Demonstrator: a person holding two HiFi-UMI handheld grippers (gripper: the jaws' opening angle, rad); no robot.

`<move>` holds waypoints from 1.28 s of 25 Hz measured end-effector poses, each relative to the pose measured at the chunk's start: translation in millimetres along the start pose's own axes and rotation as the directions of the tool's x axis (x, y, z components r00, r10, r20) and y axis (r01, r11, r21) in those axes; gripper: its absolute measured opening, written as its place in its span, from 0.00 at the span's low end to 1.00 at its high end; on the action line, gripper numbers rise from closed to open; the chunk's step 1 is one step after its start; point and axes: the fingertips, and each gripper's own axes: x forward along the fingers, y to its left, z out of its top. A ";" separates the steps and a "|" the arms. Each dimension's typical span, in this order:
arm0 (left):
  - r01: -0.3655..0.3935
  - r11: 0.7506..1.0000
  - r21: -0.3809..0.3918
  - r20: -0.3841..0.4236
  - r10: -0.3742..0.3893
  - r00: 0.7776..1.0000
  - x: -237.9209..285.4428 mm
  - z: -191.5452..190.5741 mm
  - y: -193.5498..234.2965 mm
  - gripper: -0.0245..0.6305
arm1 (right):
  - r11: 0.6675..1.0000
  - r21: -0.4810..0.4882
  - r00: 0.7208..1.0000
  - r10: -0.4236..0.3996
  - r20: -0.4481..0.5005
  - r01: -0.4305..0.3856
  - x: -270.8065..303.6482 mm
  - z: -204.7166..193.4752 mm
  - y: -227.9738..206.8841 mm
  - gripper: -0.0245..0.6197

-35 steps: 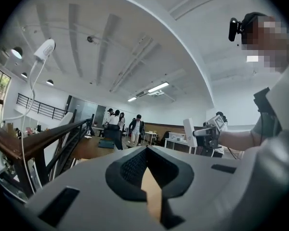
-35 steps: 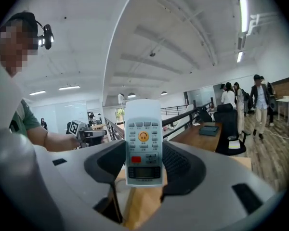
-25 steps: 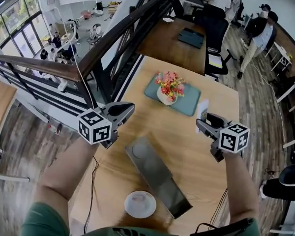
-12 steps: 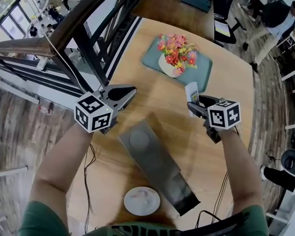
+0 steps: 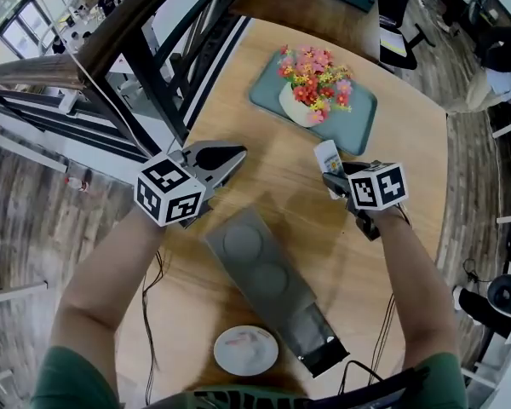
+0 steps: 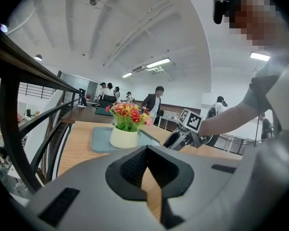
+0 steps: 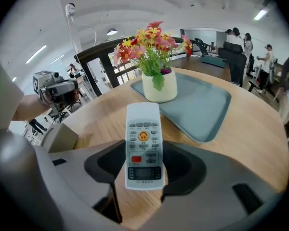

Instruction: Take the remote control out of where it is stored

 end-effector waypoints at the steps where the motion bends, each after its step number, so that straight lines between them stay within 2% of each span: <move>1: 0.001 1.000 0.000 0.001 -0.001 1.000 0.6 -0.2 -0.7 0.02 | 1.000 -0.004 1.000 -0.006 -0.005 0.006 2.7 -1.2 -0.5 0.41; 6: 0.006 1.000 -0.006 0.003 -0.006 1.000 1.2 -0.6 -3.2 0.02 | 1.000 0.020 0.999 0.023 0.042 -0.023 4.5 3.1 1.6 0.42; 8: 0.004 1.000 -0.015 0.008 -0.004 1.000 0.1 -0.5 -3.2 0.02 | 0.999 0.031 0.997 0.033 0.064 -0.035 -0.1 6.4 2.1 0.48; 16: 0.004 1.000 -0.012 0.035 -0.004 0.999 -9.5 12.8 -8.8 0.02 | 0.997 0.067 0.982 0.034 0.185 -0.047 -44.5 20.5 1.2 0.51; 22: 0.017 1.000 -0.010 0.071 -0.016 0.997 -31.3 38.2 -35.4 0.02 | 0.992 0.116 0.959 0.020 0.282 -0.055 -97.8 18.0 11.9 0.51; 26: 0.009 1.000 -0.028 0.119 -0.006 0.993 -67.4 56.3 -62.1 0.02 | 0.982 0.147 0.927 0.056 0.370 -0.118 -136.7 9.1 33.6 0.51; 28: 0.004 1.000 -0.022 0.129 -0.001 0.992 -83.7 66.3 -76.6 0.02 | 0.980 0.140 0.918 0.074 0.390 -0.139 -157.3 -0.9 44.1 0.50; 32: 0.002 1.000 -0.022 0.146 0.001 0.989 -115.3 78.0 -107.8 0.02 | 0.978 0.142 0.904 0.077 0.421 -0.149 -204.2 -30.2 64.0 0.36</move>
